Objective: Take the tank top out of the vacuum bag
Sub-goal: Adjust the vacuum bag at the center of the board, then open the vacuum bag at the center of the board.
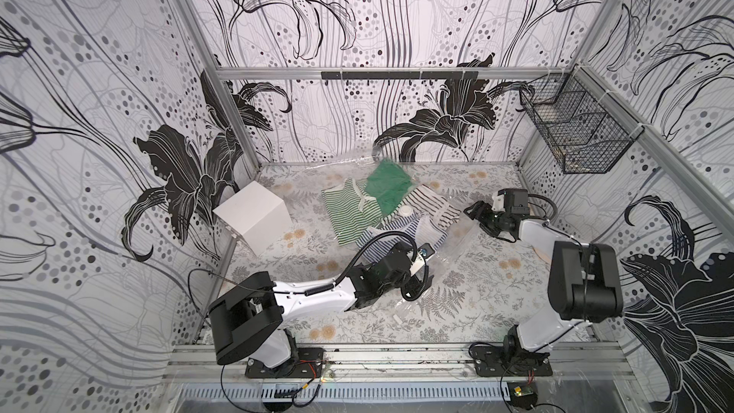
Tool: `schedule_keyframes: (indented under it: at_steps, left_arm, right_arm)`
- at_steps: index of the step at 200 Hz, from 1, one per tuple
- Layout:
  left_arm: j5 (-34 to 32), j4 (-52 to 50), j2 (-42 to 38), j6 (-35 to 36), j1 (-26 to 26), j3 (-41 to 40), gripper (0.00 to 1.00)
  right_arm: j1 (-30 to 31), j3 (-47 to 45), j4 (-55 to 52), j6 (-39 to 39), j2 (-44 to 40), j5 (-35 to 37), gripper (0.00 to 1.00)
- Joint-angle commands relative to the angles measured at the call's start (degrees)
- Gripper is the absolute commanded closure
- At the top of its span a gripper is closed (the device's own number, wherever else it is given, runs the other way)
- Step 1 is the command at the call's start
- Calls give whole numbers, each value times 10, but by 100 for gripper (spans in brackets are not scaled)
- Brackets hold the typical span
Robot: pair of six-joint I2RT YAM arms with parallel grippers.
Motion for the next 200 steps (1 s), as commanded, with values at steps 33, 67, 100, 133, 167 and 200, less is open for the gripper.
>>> schedule_keyframes:
  at_steps: [33, 67, 100, 133, 167, 200]
  left_arm:
    - [11, 25, 13, -1, -5, 15, 1]
    - [14, 8, 8, 1, -8, 16, 1]
    - [2, -7, -2, -8, -16, 11, 1]
    - [-8, -8, -3, -10, -27, 7, 1]
    - [-13, -14, -5, -24, -30, 6, 1]
    - [-22, -11, -3, -28, -30, 5, 1]
  right_arm:
    - [7, -122, -37, 47, -116, -60, 25]
    - [55, -151, -17, 76, -109, -76, 28]
    - [63, -175, 32, 101, -88, -97, 41]
    - [92, -144, 57, 109, -39, -114, 44]
    - [103, -115, 77, 124, 3, -125, 55]
    - [114, -104, 65, 125, -13, -136, 66]
